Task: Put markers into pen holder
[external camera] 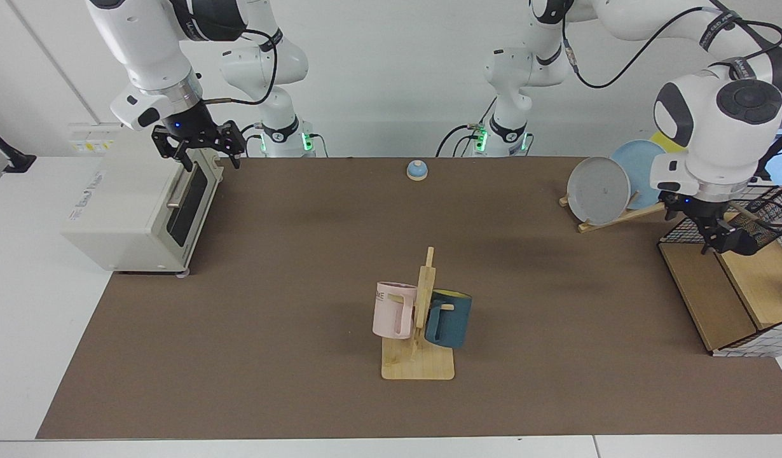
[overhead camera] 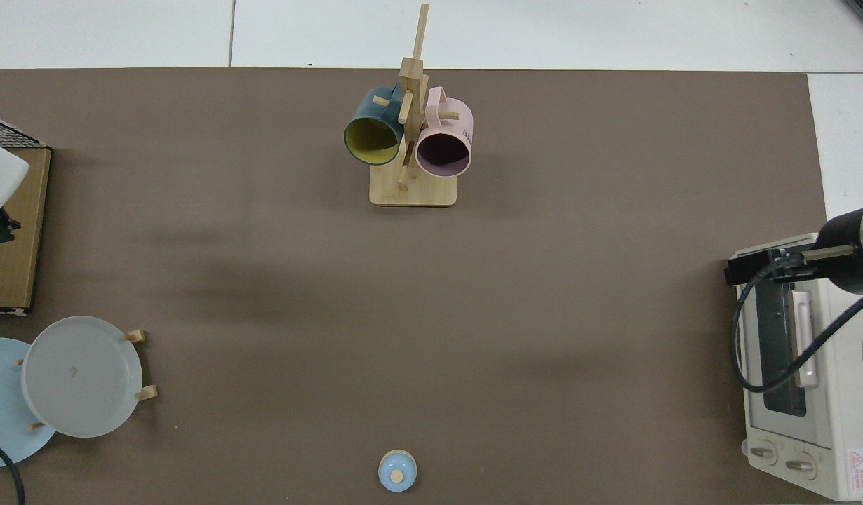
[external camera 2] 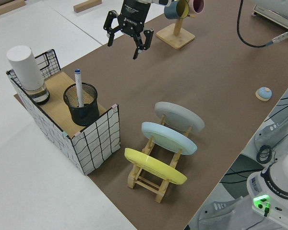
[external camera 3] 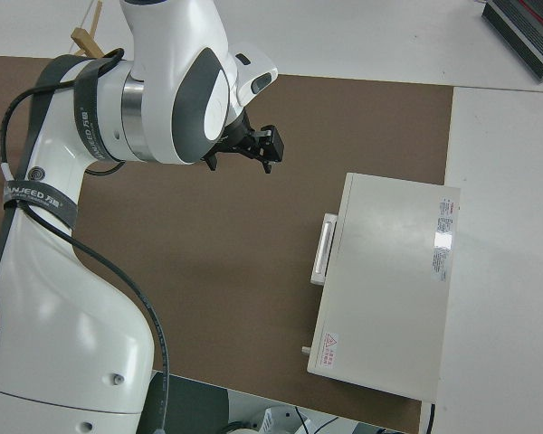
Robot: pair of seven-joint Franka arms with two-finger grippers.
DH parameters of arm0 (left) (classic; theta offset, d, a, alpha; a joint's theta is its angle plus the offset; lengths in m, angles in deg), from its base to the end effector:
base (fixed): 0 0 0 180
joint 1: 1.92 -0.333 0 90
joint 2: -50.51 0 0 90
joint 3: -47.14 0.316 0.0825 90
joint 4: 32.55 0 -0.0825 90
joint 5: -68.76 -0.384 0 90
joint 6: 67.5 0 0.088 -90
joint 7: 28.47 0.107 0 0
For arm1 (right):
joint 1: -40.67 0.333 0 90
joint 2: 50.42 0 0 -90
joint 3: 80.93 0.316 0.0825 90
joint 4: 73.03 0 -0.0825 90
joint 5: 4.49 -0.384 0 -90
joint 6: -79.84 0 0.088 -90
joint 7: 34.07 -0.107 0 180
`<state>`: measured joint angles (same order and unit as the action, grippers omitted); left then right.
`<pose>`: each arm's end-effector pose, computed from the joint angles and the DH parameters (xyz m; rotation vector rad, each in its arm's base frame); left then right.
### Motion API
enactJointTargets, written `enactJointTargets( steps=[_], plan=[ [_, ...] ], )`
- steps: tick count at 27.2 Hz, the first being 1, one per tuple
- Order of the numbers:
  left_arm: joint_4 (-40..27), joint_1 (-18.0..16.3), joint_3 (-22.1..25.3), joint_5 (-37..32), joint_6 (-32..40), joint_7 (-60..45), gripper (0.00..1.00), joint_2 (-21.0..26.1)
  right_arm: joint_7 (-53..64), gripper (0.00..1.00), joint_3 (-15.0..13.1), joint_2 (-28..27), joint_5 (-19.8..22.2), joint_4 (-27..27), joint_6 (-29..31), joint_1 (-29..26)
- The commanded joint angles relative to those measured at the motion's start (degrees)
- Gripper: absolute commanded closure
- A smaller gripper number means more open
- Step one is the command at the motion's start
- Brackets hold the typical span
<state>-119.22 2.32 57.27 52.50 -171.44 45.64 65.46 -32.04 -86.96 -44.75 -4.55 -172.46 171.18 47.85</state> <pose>0.6417 0.0770 0.5237 -2.3076 1.6832 0.2501 0.5230 0.0081 0.6018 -3.1279 -0.0879 0.0668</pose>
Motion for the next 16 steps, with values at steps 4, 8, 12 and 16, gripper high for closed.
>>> enactJointTargets(
  steps=[4,8,12,16],
  plan=[
    [-9.9,1.6,-2.7,7.9,-3.6,-18.6,0.00,-5.2,1.5,0.00,0.1,0.4,0.2,0.4,-1.3,-0.5],
    [-10.0,2.1,-4.8,9.2,-1.6,-29.3,0.00,-5.3,1.5,0.00,0.2,0.4,0.2,0.4,-1.3,-0.5],
    [-9.6,2.1,-5.9,12.6,0.0,-41.2,0.00,-5.4,1.4,0.00,0.1,0.4,0.1,0.4,-1.3,-0.5],
    [-9.5,2.1,-6.4,13.3,0.9,-47.4,0.00,-5.6,1.5,0.00,0.1,0.4,0.2,0.4,-1.3,-0.5]
  ],
)
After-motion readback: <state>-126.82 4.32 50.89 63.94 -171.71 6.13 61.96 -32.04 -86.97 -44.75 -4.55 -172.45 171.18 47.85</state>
